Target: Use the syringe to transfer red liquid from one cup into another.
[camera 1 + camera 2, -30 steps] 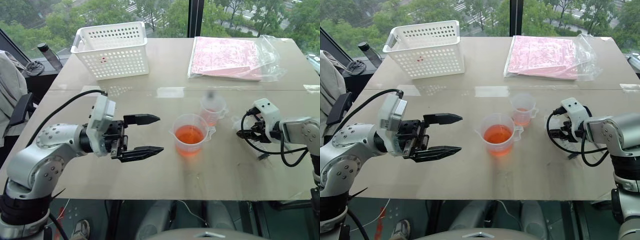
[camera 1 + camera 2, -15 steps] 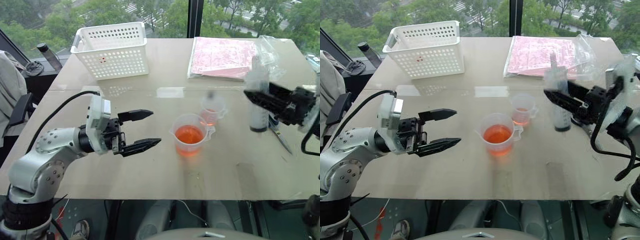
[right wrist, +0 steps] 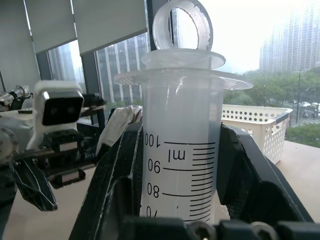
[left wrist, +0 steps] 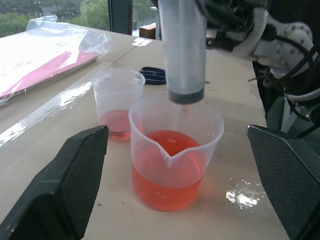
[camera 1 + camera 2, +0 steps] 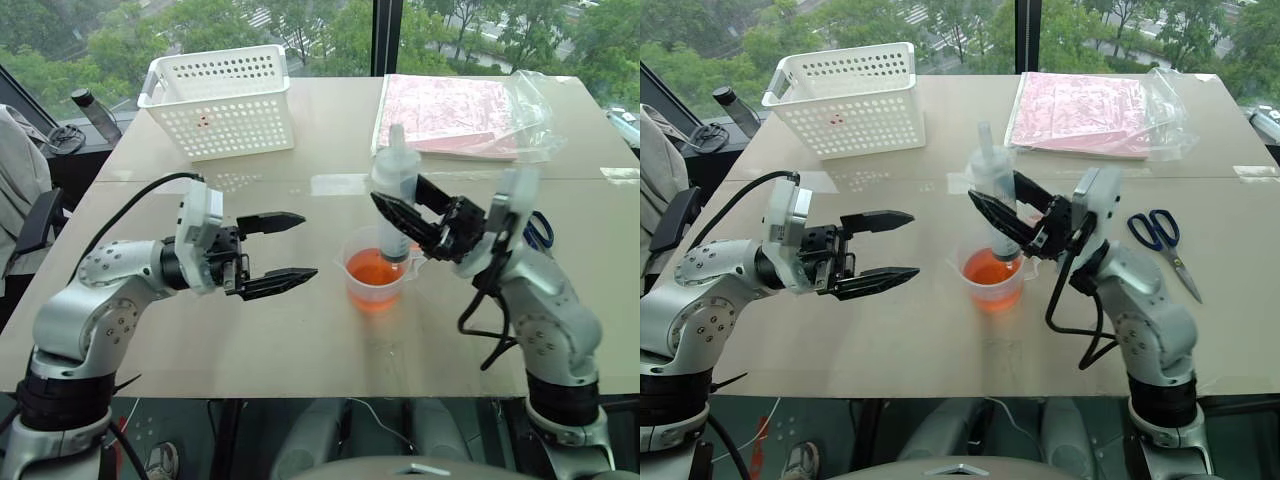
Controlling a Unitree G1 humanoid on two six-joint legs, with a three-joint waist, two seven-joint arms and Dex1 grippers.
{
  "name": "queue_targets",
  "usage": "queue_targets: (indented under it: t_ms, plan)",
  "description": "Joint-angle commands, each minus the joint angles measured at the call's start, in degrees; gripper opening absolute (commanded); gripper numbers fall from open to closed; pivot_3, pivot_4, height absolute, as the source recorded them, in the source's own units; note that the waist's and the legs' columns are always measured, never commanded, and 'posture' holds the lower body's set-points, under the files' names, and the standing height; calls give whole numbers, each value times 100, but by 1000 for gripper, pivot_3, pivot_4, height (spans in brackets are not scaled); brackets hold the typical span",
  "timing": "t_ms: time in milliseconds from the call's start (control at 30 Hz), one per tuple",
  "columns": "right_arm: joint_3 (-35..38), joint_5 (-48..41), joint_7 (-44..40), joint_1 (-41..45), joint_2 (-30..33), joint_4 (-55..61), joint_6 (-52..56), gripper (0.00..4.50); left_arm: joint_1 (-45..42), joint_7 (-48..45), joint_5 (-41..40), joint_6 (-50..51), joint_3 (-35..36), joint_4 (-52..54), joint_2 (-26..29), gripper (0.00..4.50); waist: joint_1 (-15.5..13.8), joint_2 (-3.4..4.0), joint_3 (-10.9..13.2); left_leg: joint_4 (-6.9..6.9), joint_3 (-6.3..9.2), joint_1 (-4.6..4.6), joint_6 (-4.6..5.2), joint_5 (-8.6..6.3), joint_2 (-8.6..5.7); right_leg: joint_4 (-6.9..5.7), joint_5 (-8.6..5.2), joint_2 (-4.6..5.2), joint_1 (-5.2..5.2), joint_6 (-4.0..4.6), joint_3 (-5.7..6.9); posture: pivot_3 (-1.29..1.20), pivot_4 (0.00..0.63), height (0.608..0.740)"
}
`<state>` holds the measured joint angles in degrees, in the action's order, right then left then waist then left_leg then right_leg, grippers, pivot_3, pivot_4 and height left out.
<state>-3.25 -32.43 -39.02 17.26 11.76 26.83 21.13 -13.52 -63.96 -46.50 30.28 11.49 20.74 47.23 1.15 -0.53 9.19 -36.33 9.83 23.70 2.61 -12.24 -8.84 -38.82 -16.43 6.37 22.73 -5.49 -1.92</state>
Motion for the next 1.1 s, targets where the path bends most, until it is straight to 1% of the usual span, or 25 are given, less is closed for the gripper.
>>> queue_targets:
  t_ms: [33,167,333,467,567,633,700,767,867,967,1100]
  plan:
    - [-290,465,-358,-136,-112,-507,-985,1511,19,18,-230,115,322,208,128,4500,4,1,0,0,0,0,-1,0,1,-1,0,-4,0,0,-2,0,150,740]
    - [-426,463,-644,-215,-267,-921,-1467,1511,205,-72,-396,251,526,359,256,4500,15,1,1,0,-2,0,-2,1,2,-1,0,-8,1,1,-10,0,150,740]
    - [-500,479,-876,-152,-346,-1310,-1736,1511,418,-286,-660,478,912,355,598,4500,58,3,2,0,-1,-3,-7,-1,6,-3,0,-17,2,2,-14,0,150,740]
    - [-597,547,-1076,-199,-356,-1666,-1930,1511,238,-264,-853,712,1073,261,815,4500,84,2,1,0,-1,-8,-9,-2,7,-5,1,-21,-1,3,-18,0,150,740]
    - [-571,447,-1033,-213,-364,-1791,-1779,1511,72,-285,-903,836,1050,198,947,4500,90,2,-2,1,-1,-14,-11,-3,9,-7,2,-24,-2,5,-21,0,150,740]
    - [-581,525,-1128,-193,-276,-1884,-1854,1511,-342,-177,-896,1014,853,57,1048,4500,98,1,-2,3,-4,-20,-13,-4,11,-8,2,-26,-5,5,-26,0,150,740]
    - [-621,590,-1208,-164,-172,-1911,-1868,1511,-830,12,-996,1281,693,-94,1032,4500,94,-4,-5,3,-3,-24,-15,-3,13,-11,4,-32,-7,7,-25,0,150,740]
    - [-650,576,-1217,-110,-68,-1762,-1770,1511,-1406,144,-913,1474,386,-248,975,4500,92,-5,-6,3,-3,-30,-16,-3,15,-11,5,-33,-14,9,-25,0,150,740]
    - [-682,536,-1121,-26,8,-1553,-1569,1511,-1996,352,-723,1701,7,-443,907,4500,114,-6,-6,5,-8,-33,-17,-4,15,-14,5,-32,-16,9,-32,0,150,740]
    - [-741,516,-955,24,-1,-1378,-1300,1511,-2313,198,-330,1514,-392,-603,837,4500,141,-2,-4,6,-11,-28,-19,-4,17,-15,5,-35,-2,9,-38,0,150,740]
    - [-803,563,-847,53,49,-1270,-1051,1511,-2869,347,32,1465,-772,-966,457,4500,122,-3,-4,6,-8,-23,-22,-4,21,-12,5,-37,-1,9,-33,0,150,740]
